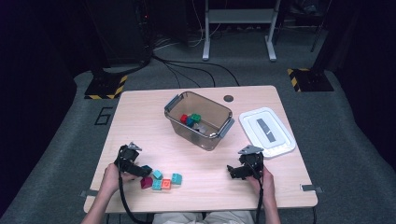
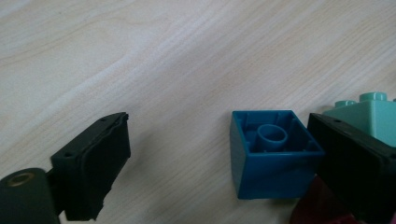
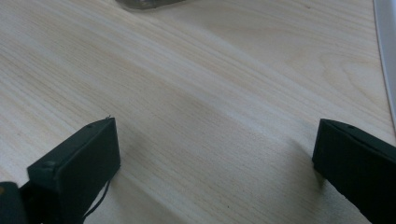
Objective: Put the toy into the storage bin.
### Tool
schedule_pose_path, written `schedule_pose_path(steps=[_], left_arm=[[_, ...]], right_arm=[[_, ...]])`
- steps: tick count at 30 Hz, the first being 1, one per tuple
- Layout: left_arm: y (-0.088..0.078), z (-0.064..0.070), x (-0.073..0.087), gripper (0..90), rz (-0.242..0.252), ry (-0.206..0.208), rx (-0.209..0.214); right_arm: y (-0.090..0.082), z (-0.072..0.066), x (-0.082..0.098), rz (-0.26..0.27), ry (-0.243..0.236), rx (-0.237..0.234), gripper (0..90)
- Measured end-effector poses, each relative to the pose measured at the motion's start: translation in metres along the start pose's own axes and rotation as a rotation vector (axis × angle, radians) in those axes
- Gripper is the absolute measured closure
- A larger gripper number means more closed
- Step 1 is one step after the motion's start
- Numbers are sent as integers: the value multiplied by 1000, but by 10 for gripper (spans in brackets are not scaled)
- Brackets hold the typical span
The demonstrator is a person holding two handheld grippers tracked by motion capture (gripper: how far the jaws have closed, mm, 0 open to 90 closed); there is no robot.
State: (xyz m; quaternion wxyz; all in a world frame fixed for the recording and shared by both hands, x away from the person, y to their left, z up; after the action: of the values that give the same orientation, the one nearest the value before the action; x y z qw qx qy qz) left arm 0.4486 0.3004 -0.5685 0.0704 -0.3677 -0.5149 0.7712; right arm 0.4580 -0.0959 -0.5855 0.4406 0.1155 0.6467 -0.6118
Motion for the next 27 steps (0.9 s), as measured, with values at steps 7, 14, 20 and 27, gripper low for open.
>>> schedule_pose_path(steps=[7,14,20,27], left_arm=[[-1,1,1,347,12,12,2],[-1,2,2,579,32,12,4],[0,4,-1,586,34,19,7],[-4,5,-7,586,40,30,10]], right_arm=[[0,0,0,0,-1,0,1],[0,0,0,2,-4,0,1],[0,0,0,2,-5,-1,1],[0,0,0,2,-5,-1,1]])
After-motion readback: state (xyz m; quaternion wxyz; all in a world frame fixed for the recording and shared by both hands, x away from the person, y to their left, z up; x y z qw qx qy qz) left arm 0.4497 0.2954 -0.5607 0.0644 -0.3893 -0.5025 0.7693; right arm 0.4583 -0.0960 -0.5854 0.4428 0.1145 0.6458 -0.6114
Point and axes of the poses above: each handheld gripper's, and its own axes: y roughly forward along the jaws, x roughly out of its underside, z roughly to its right, the point moved 8 cm from there along y, roughly forward along the jaws, and after that the axes turned 11 degrees about x, right-handed, at the moved point
